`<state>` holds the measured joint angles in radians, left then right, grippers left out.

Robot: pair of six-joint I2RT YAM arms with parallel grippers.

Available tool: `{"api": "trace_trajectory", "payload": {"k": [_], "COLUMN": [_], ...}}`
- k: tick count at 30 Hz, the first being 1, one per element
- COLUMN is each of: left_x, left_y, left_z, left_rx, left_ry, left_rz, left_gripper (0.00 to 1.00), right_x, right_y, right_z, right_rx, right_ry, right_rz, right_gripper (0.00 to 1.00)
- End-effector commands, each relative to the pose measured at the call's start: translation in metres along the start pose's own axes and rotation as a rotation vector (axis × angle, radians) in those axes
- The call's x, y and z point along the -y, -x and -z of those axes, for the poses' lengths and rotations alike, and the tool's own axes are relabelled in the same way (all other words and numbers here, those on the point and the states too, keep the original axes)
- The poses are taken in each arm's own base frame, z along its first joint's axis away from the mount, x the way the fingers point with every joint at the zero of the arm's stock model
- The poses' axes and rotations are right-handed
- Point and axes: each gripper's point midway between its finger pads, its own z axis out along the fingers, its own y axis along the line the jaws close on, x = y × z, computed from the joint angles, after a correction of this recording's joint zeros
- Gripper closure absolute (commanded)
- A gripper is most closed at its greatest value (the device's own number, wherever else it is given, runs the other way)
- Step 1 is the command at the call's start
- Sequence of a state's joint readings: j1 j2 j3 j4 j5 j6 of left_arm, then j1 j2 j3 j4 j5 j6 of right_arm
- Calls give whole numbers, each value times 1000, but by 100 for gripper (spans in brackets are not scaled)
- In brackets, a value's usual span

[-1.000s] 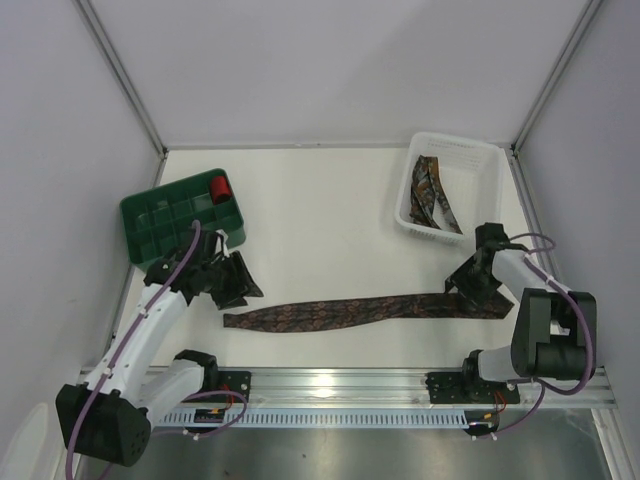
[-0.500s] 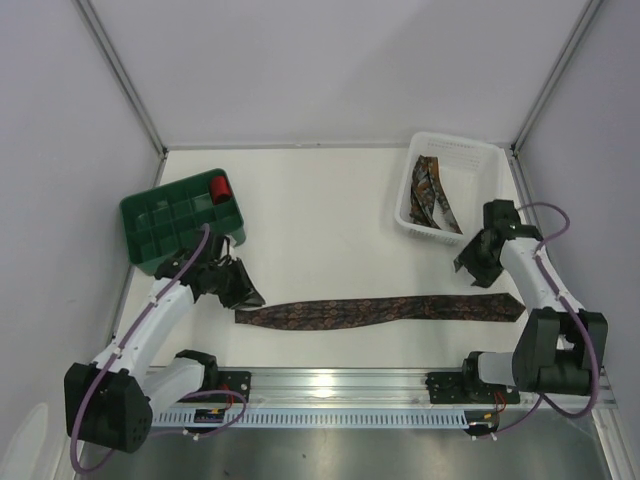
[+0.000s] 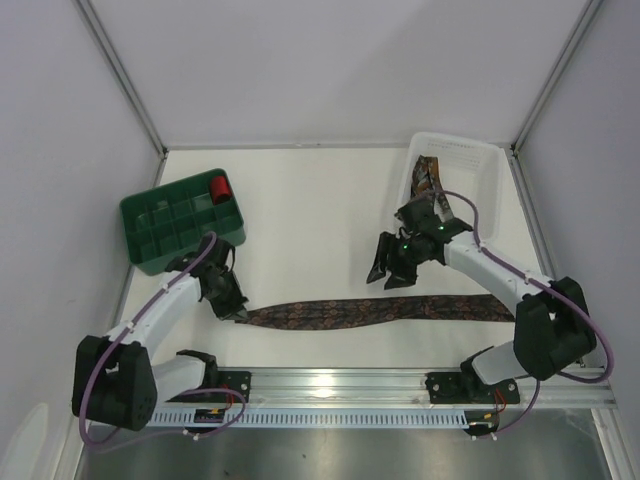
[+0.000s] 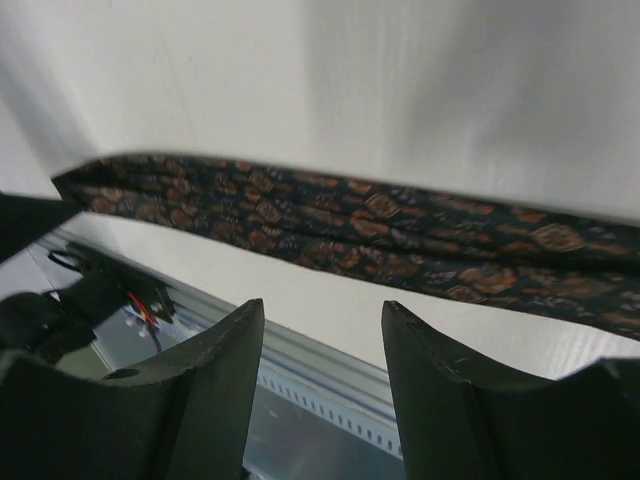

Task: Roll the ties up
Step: Flatten the tie

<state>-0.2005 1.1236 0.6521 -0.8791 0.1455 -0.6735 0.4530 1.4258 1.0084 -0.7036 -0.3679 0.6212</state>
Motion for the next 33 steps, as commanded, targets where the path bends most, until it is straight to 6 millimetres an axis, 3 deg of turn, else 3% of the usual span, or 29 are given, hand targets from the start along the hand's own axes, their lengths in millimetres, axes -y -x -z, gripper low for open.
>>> {"api": "trace_trajectory", "payload": {"k": [1,9,10,11,12,13,16,19,22,28,33], "left_x": [-13,-38,-39,-37,-37,-35,-32,-26,-24,-20,-20], "left_y": [16,15,16,19,20,22,24,25,26,37,36], "left_z": [-7,-31,-31,-33,-34,-33,-32,-25,-19,-9,-9], "left_rx": [28,-70,-71,-63,-65,-63,-65,-50,-34,11,3], "left_ry": [73,202,205,192,188,183,167,134,122,109,107], "left_rz": [37,161,166,168,168,170,158,155,149,124,118], "left_gripper": [100,99,100,100,100,99,99,99,99,98,98], "right_x": [-43,-91,-87,-92,-94,-102,-99,-95,-99,-92,-87], "right_y": [-15,-59,-58,-72,-74,-62,-64,-68,-80,-110,-118], "right_z": [-3,-40,-54,-59,-63,-66,-85,-93,-95,-109,-123], "right_rx": [-50,-174,-177,-201,-204,-147,-156,-163,-163,-173,-156], "right_ry": [75,66,12,-3,-20,-58,-142,-192,-192,-237,-274], "right_rz": [99,380,444,522,577,666,779,852,889,881,861], "right_gripper": [43,36,36,34,32,30,26,29,39,49,55]}}
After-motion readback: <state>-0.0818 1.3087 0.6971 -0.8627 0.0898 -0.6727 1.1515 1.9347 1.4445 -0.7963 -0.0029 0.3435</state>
